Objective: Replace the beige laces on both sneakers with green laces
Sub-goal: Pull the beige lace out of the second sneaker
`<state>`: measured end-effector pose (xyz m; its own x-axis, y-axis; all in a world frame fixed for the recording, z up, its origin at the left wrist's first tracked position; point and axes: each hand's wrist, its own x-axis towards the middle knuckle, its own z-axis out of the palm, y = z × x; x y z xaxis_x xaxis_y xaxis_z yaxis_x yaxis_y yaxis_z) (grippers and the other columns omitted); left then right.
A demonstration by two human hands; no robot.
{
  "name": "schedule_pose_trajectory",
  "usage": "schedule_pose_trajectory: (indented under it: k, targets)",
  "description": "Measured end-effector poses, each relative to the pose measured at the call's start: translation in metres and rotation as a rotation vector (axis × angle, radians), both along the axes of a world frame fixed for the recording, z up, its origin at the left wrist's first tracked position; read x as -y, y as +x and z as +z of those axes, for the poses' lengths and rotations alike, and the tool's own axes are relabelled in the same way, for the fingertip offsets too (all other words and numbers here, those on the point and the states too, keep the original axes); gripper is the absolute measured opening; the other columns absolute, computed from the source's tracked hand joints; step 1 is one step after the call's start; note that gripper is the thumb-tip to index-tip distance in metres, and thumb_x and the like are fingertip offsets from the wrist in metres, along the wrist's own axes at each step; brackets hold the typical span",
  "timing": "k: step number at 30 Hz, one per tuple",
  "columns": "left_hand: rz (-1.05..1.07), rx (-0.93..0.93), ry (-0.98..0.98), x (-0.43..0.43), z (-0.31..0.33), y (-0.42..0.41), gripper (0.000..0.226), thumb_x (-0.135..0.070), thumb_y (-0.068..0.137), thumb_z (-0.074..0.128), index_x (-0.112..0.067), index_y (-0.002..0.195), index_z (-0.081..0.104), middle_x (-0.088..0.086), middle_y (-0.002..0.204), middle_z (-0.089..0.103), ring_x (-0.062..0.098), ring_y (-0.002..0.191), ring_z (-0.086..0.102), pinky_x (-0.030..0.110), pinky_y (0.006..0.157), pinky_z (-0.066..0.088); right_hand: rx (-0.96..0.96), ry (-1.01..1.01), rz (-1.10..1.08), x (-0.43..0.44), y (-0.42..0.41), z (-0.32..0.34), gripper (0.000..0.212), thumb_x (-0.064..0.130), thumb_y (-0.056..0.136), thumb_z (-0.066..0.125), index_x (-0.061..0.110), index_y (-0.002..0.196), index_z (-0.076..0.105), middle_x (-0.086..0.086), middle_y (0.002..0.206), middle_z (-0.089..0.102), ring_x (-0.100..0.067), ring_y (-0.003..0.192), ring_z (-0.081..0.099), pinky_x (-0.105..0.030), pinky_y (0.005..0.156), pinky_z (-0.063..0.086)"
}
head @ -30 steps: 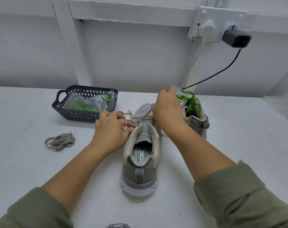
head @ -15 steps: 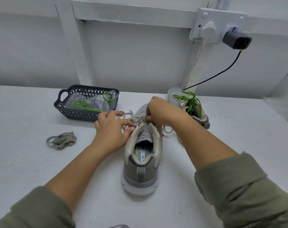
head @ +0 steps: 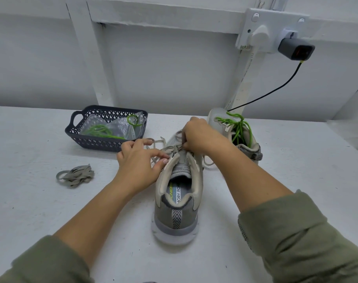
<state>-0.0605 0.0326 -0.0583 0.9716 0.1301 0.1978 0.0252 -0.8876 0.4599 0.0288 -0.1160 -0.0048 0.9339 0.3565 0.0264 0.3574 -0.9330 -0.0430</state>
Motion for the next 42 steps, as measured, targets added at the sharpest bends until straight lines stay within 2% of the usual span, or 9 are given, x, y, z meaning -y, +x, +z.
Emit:
schedule_pose_trajectory:
  k: [4,10,13,17,20,24,31,37,42]
  targets:
    - [0.011,-0.014,-0.001,-0.001,0.000,0.001,0.008,-0.050,0.087,0.059,-0.052,0.093,0.066,-0.013,0.137,0.043,0.022,0.123,0.023,0.038,0.095,0.022,0.303,0.191,-0.248,0.005,-0.005,0.005,0.022,0.006,0.092,0.048,0.003,0.113,0.050,-0.018,0.120,0.042,-0.032,0.101,0.052,-0.032,0.072,0.038]
    - [0.007,-0.020,-0.009,0.000,0.000,0.001,0.009,-0.049,0.088,0.059,-0.051,0.093,0.066,-0.012,0.136,0.043,0.022,0.123,0.024,0.038,0.095,0.022,-0.092,-0.006,0.025,-0.010,0.000,0.000,0.027,0.012,0.085,0.061,0.015,0.112,0.065,-0.010,0.122,0.049,-0.029,0.108,0.050,-0.033,0.080,0.045]
    - [0.007,-0.029,-0.020,0.000,0.000,0.000,0.010,-0.049,0.088,0.059,-0.051,0.094,0.066,-0.012,0.135,0.044,0.022,0.124,0.024,0.037,0.095,0.022,-0.019,-0.024,-0.046,-0.001,0.000,0.003,0.011,0.002,0.088,0.051,0.005,0.091,0.061,-0.015,0.115,0.058,-0.029,0.098,0.056,-0.032,0.071,0.041]
    - [-0.009,-0.035,-0.023,-0.001,0.002,0.001,0.010,-0.048,0.088,0.060,-0.048,0.094,0.068,-0.014,0.131,0.047,0.021,0.122,0.026,0.036,0.093,0.022,0.171,-0.043,-0.107,0.014,-0.003,0.015,0.023,0.002,0.093,0.045,0.001,0.112,0.057,-0.019,0.120,0.050,-0.027,0.091,0.048,-0.034,0.072,0.036]
    - [-0.056,-0.061,-0.004,-0.001,0.008,0.005,0.008,-0.043,0.088,0.061,-0.044,0.093,0.068,-0.016,0.128,0.051,0.018,0.122,0.029,0.039,0.094,0.024,-0.029,-0.056,0.080,0.002,-0.004,0.010,0.033,0.009,0.092,0.056,0.014,0.125,0.058,-0.010,0.124,0.051,-0.022,0.098,0.053,-0.031,0.080,0.043]
    - [-0.078,-0.102,-0.052,-0.001,0.010,0.006,0.007,-0.040,0.090,0.061,-0.046,0.088,0.062,-0.017,0.120,0.057,0.019,0.122,0.033,0.041,0.096,0.026,-0.030,-0.102,0.064,0.001,0.001,-0.002,0.012,0.000,0.090,0.050,0.005,0.093,0.060,-0.012,0.108,0.057,-0.024,0.087,0.053,-0.029,0.069,0.041]
    - [-0.117,-0.052,-0.126,-0.002,0.007,0.006,0.019,-0.034,0.088,0.064,-0.049,0.078,0.056,-0.011,0.108,0.065,0.021,0.117,0.044,0.045,0.101,0.036,-0.044,-0.005,0.043,0.007,-0.005,0.006,0.028,0.004,0.091,0.054,0.011,0.117,0.061,-0.011,0.120,0.044,-0.028,0.091,0.057,-0.030,0.071,0.040]
    - [-0.129,-0.035,-0.183,-0.006,0.001,0.007,0.006,-0.044,0.081,0.058,-0.047,0.077,0.062,-0.016,0.100,0.066,0.018,0.106,0.058,0.044,0.094,0.046,-0.099,-0.044,0.046,0.001,-0.012,0.008,0.018,0.005,0.093,0.049,0.004,0.106,0.061,-0.012,0.114,0.048,-0.018,0.066,0.049,-0.028,0.066,0.038]
    - [-0.126,-0.045,-0.136,-0.006,0.001,0.008,0.014,-0.038,0.085,0.066,-0.046,0.075,0.061,-0.015,0.100,0.067,0.015,0.104,0.060,0.042,0.093,0.047,0.040,-0.018,-0.134,0.009,-0.021,0.012,0.019,-0.003,0.092,0.043,0.005,0.074,0.047,-0.007,0.078,0.035,-0.020,0.081,0.041,-0.021,0.061,0.031]
